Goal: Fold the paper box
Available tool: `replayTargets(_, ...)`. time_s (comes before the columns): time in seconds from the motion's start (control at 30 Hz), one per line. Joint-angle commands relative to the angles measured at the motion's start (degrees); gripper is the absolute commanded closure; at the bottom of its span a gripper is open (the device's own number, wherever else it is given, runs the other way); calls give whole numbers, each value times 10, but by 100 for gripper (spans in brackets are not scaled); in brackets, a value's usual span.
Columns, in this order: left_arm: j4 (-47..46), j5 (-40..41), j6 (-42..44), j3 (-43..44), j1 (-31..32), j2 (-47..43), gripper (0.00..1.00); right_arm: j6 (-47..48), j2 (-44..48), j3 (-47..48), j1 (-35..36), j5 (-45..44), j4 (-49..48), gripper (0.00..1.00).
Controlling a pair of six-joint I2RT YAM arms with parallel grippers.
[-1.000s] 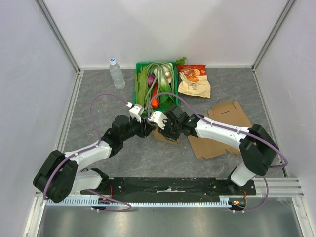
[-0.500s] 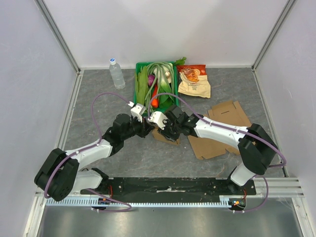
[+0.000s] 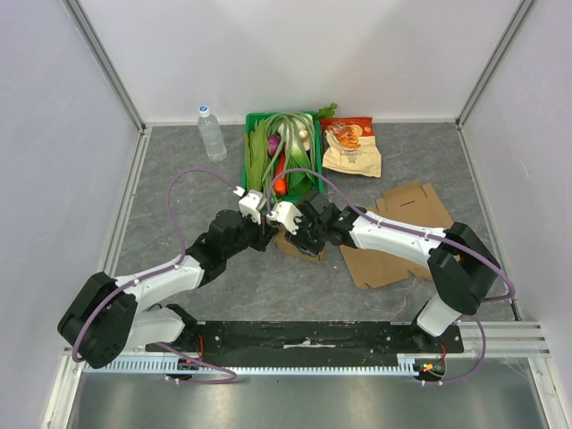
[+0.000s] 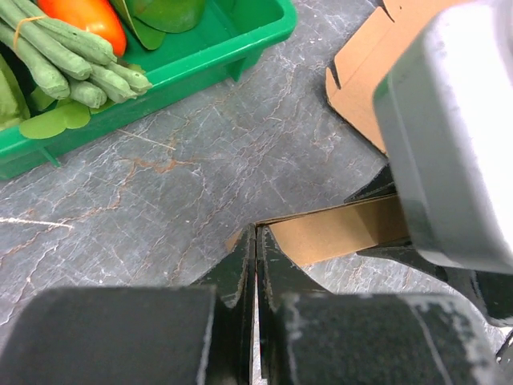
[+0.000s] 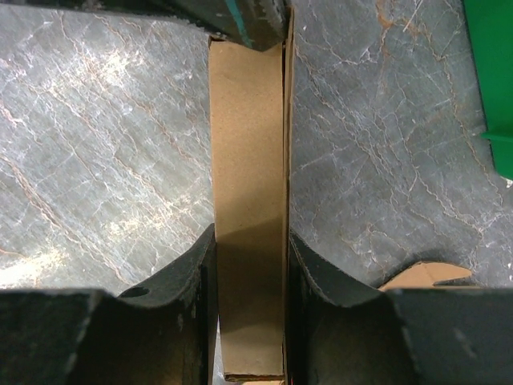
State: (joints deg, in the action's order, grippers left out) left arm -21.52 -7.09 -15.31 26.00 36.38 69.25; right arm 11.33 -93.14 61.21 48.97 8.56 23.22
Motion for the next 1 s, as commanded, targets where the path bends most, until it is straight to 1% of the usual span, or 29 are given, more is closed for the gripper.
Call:
replayTargets(0.0, 9, 32, -3, -10, 17, -33, 98, -8, -20, 5, 2, -12, -51, 78)
replayTargets(0.17, 27, 52, -24, -14, 23, -36, 98, -18, -24, -12, -7, 1, -80, 76)
replayTargets(0.3, 25, 62, -24, -17, 37, -40, 98, -18, -26, -15, -12, 5, -87, 75)
replayTargets(0.37, 32, 83, -27, -17, 43, -36, 98, -18, -27, -16, -17, 7, -89, 75)
replayTargets(0.53, 52, 93, -29, -8, 51, -25, 98, -2, -18, -19, -32, 22, -91, 75)
replayTargets(0.57, 53, 100, -29, -10, 55, -27, 98, 3, -17, -19, -38, 39, -92, 75)
replayTargets(0.7, 73, 126, -31, -11, 60, -35, 98, 15, -21, -16, -48, 58, -90, 74)
replayTargets(0.87, 82, 139, -35, -17, 64, -44, 98, 3, -32, -7, -49, 60, -88, 70)
replayTargets(0.97, 82, 147, -37, -22, 69, -51, 98, -17, -24, -5, -49, 51, -85, 58)
